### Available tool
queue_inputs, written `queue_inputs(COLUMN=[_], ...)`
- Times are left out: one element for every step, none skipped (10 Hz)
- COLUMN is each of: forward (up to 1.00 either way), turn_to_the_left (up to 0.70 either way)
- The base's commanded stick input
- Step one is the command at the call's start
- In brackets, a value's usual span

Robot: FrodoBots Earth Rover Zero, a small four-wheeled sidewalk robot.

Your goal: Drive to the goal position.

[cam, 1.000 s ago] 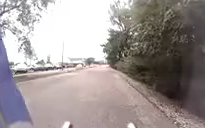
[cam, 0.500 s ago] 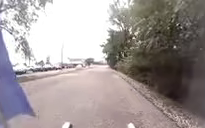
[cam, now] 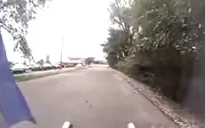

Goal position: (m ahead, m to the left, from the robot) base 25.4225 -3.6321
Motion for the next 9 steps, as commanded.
queue_inputs(forward=[0.60, 0.60, 0.60, 0.60, 0.60, 0.60, 0.60, 0.60, 0.60], turn_to_the_left=[0.00, 0.00, 0.00, 0.00, 0.00, 0.00, 0.00, 0.00, 0.00])
